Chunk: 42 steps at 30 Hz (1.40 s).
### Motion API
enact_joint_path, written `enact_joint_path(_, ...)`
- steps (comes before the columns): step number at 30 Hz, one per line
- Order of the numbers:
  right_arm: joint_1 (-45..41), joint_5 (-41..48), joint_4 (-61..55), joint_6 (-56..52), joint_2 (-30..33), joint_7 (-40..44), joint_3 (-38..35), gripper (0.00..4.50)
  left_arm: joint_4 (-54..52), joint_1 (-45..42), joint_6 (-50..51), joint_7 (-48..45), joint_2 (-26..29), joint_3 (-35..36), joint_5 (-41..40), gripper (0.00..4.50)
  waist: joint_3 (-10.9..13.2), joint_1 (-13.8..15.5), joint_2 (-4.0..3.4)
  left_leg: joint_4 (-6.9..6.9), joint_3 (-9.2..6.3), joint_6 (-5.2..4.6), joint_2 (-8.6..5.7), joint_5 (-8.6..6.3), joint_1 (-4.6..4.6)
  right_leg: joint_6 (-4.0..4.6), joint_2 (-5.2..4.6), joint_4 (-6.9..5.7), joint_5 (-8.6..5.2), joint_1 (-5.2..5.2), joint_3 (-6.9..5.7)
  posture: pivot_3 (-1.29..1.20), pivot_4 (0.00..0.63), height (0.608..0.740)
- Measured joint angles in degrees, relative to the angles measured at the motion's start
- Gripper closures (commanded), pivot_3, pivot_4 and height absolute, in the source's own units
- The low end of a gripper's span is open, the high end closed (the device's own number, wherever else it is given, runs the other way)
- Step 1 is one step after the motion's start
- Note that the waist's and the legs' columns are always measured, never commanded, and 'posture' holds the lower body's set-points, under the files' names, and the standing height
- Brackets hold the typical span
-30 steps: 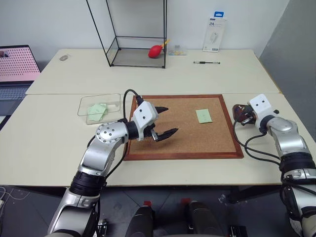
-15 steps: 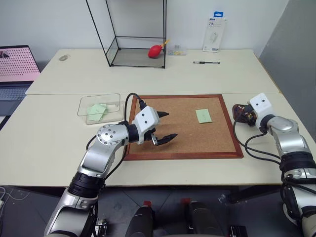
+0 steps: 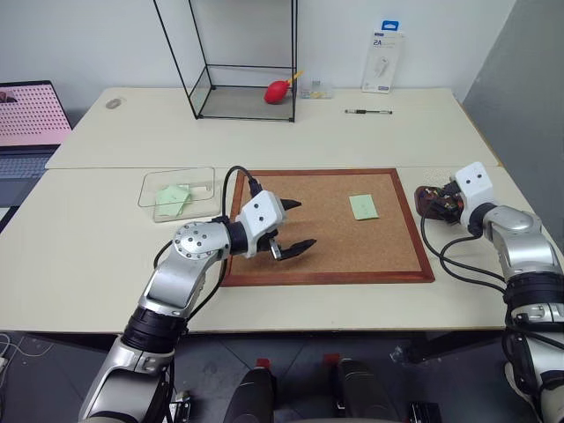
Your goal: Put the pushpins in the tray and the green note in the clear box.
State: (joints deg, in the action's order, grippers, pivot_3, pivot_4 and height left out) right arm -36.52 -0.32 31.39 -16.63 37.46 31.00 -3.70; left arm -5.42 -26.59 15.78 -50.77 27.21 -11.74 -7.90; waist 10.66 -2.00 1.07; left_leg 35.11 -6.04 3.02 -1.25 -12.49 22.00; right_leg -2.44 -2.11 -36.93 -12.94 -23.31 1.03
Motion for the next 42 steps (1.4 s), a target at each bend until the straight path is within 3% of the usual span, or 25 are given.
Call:
enact_joint_path(6, 2.85, 3.41, -7.61, 1.61, -0.06, 4.75, -0.46, 1.24, 0.21, 0.0, -0.07, 0.05, 0.06, -0.12, -0.01, 0.0, 0.0, 0.02, 0.0, 0.0, -0.03, 0.0, 0.01, 0.0, 0.0, 0.0, 0.01, 0.01, 0.0, 0.0, -0.03, 0.0, 0.15, 0.74)
enact_joint_path(14, 11.49, 3.45, -20.46, 6.39, 0.19, 15.33, 7.94, 1.24, 0.49, 0.07, -0.07, 0.07, 0.6, -0.08, -0.03, 0.0, 0.01, -0.27, -0.02, 0.02, -0.01, 0.0, 0.03, 0.0, -0.05, -0.01, 0.01, -0.03, 0.0, 0.01, -0.02, 0.0, 0.15, 0.74)
enact_joint_path(24, 5.48, -2.83, -13.83, 11.03, -2.23, 14.6, 13.34, 1.24, 0.36, 1.4, 0.69, 0.11, 1.14, -0.07, -0.05, 0.0, 0.01, -0.05, -0.02, 0.01, -0.04, 0.0, 0.01, 0.0, -0.03, 0.0, 0.01, -0.02, 0.0, 0.01, -0.02, 0.0, 0.15, 0.74)
enact_joint_path(27, 3.63, -3.31, -11.13, 12.33, -2.93, 14.58, 14.02, 1.67, 0.34, 2.13, 1.31, 0.12, 1.6, -0.07, -0.04, 0.0, 0.01, -0.07, -0.02, 0.01, -0.05, 0.0, 0.02, 0.0, -0.04, 0.0, 0.01, -0.02, 0.0, 0.01, -0.04, 0.0, 0.15, 0.74)
enact_joint_path(40, -0.75, -7.69, -4.75, 18.1, -3.69, 16.57, 17.52, 4.33, 0.19, 2.16, 2.8, 0.26, 1.61, 0.11, -0.73, 0.0, 0.01, -0.03, -0.02, 0.02, -0.03, 0.0, 0.02, 0.0, -0.06, 0.0, 0.01, -0.04, 0.0, 0.02, -0.03, 0.0, 0.15, 0.74)
enact_joint_path(42, -0.64, -7.58, -4.91, 18.11, -3.73, 17.15, 17.56, 4.47, 0.19, 2.16, 3.9, 0.47, 1.1, 0.52, -1.34, 0.0, 0.01, -0.03, -0.02, 0.02, -0.04, 0.0, 0.02, 0.0, -0.06, 0.0, 0.01, -0.04, 0.0, 0.02, -0.03, 0.0, 0.15, 0.74)
